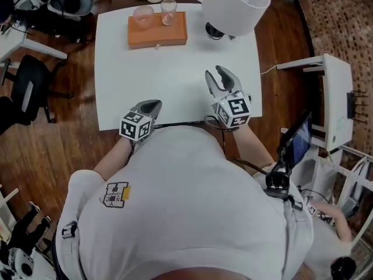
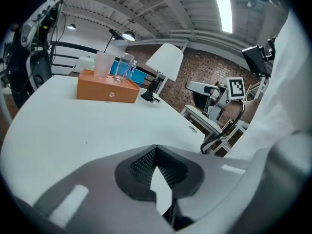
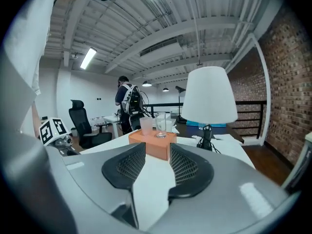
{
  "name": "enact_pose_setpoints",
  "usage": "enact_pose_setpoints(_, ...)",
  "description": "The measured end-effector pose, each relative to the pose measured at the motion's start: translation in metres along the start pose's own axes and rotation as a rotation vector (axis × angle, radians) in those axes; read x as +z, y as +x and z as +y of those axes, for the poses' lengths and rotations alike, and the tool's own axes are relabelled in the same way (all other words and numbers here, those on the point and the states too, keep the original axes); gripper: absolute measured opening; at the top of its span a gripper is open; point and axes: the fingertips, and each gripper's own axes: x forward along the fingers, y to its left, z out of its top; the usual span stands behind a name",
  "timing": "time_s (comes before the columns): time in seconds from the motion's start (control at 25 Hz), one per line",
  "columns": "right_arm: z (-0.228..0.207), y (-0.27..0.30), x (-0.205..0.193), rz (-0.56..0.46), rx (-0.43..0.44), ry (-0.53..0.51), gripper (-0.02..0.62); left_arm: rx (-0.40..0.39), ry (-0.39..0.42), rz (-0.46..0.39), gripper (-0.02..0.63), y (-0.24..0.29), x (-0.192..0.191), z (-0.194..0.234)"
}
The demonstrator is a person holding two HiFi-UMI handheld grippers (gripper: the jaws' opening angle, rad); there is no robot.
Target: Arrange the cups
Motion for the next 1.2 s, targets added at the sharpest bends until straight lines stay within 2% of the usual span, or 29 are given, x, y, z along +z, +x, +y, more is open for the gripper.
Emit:
enact_pose_setpoints(0.2,0.008,-0.027,-0.047,0.051,0.03,0.034,0.138,-0.012,0.032,0.029,0.0,0.013,-0.003,-0.019)
enact_pose_setpoints(0.6,0.032,-0.056,-0.154,0.256,0.152,0.142,0.114,-0.028,0.068,0.067,0.0,0.036,-0.011,-0.047)
enact_pose_setpoints(0.72,0.032,-0.058,-0.17,0.297,0.153,0.157,0.09,-0.027,0.076,0.079,0.0,0.038,-0.014,-0.049)
enact_pose_setpoints(0.88,0.025,-0.058,-0.184,0.344,0.13,0.165,0.008,-0.023,0.083,0.099,0.0,0.041,-0.018,-0.054)
enact_pose_setpoints(1.2,0.031,-0.05,-0.197,0.41,0.166,0.129,0.0,-0.013,0.091,0.115,0.0,0.044,-0.02,-0.054)
